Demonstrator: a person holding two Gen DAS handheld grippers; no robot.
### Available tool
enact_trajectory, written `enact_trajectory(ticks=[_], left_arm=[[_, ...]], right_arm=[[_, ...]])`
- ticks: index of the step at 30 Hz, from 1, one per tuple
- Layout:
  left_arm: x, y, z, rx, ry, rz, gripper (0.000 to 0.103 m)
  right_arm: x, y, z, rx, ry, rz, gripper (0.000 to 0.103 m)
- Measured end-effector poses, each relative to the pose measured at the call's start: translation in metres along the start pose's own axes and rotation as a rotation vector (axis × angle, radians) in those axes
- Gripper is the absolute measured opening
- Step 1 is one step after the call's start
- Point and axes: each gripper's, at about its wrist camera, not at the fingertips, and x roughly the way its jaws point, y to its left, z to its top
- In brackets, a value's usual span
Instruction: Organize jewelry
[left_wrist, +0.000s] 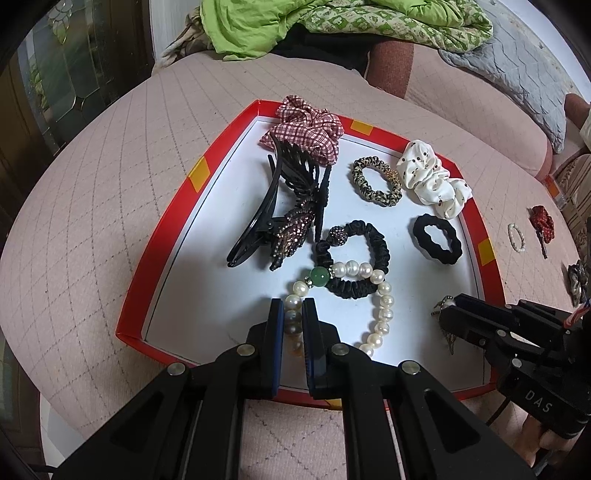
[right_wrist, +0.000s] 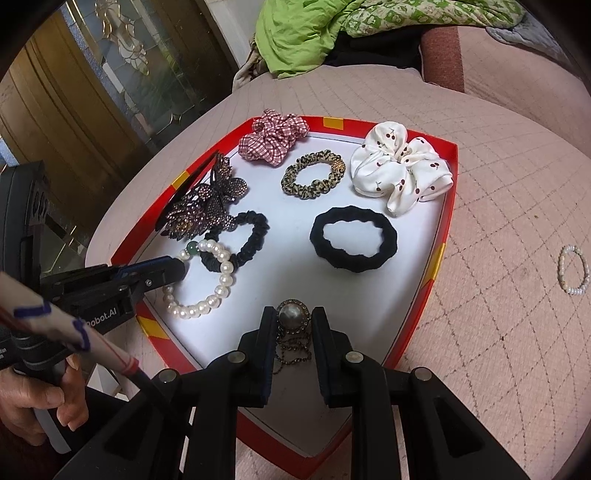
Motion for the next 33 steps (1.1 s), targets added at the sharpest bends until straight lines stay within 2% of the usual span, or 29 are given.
enact_trajectory(ticks=[9,13,19,23,28,31,33], left_arm=[[-0.001,0.000,-0.001,0.001,0.004,0.003,0.011],[-0.004,-0.001,-0.002,0.000,0.002,0.009,0.019],[-0.004,-0.001,-0.003,0.004,0.005,0.011,0.022],[-0.005,-0.004,-0.004,0.014,0.001,0.018,0.034],[-0.006,-0.007,-0.005,0.024,-0.002,0.032,0.035],[-0.006,-0.007,-0.006,0.025,-0.004,0.039,0.042],[-0.006,-0.008,-0.007,0.027,-0.009,0.041,0.043]], right_arm=[[-0.002,0.005,-0.005,-0.011,0.018,0.018,0.021],[-0.002,0.004,-0.004,-0.015,0.024,0.018,0.021],[-0.003,0.005,-0.005,-0.010,0.026,0.021,0.021],[-0.006,0.004,-0.006,0.000,0.023,0.025,0.021],[-0.010,0.001,-0.005,0.013,0.013,0.018,0.022],[-0.015,-0.001,-0.004,0.014,0.004,0.016,0.026],[-0.017,-0.002,-0.005,0.014,0.001,0.012,0.027]])
